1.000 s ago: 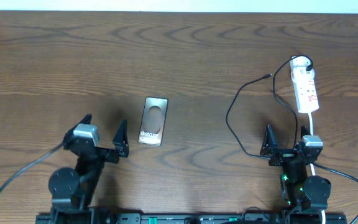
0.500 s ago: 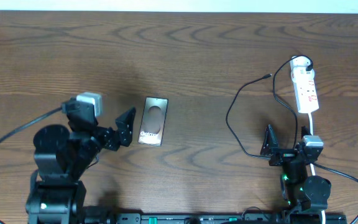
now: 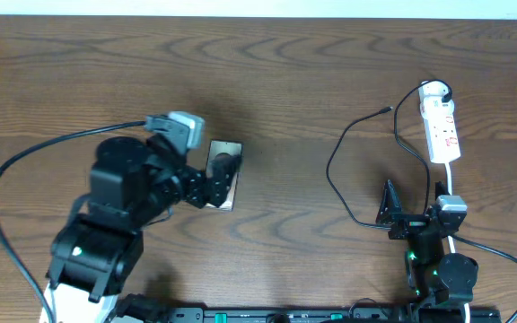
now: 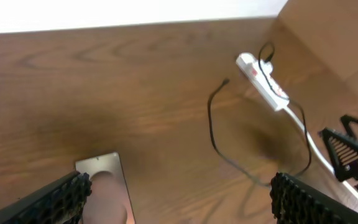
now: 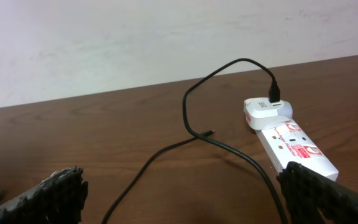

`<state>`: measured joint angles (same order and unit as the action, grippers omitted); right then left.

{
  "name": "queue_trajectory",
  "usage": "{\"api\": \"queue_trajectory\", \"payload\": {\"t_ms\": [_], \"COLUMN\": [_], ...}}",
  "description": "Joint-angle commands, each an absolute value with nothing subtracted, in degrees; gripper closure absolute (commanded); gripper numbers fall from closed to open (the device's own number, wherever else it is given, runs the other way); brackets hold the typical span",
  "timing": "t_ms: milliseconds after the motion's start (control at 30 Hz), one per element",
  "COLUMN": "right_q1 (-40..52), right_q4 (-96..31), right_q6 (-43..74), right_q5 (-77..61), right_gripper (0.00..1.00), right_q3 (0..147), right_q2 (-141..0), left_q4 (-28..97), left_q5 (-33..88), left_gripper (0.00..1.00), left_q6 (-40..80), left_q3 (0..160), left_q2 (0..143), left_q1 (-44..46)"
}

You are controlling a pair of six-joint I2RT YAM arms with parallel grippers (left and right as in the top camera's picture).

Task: Plug charger to phone and switch on socket
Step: 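Move the left gripper over the silver phone and lower onto it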

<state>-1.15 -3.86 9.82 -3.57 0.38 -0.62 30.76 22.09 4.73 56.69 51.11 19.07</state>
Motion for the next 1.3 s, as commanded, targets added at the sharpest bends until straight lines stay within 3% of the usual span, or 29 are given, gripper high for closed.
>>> {"api": "queue_trajectory", "payload": {"t_ms": [0,200,833,1267], "right_q1": [-1.08,-1.08,-1.08,-1.08], "right_q4": [-4.12,-4.12,-4.12,-4.12], "right_q6": [9.17,9.15,9.15,9.17], "right_q5": [-3.11,-3.11,-3.11,-3.11], "right_gripper": [0.01,0.01,0.01,0.01], "right_q3": [0.32,0.32,0.32,0.32], "right_q2": [-0.32,-0.32,-0.32,-0.32], "left_q4": [31.42,31.29,31.24,29.45], "left_q5": [13.50,7.79,7.86,7.84], "left_gripper": [0.06,0.06,0.05,0.05], "left_q6": [5.21,3.90,3.73,3.79], "left_q3": [58.96,58.96,58.96,58.96], "left_q2": [52.38,53.28,54.39,68.99], "left_q1": [23.64,28.91,29.06,29.06]}}
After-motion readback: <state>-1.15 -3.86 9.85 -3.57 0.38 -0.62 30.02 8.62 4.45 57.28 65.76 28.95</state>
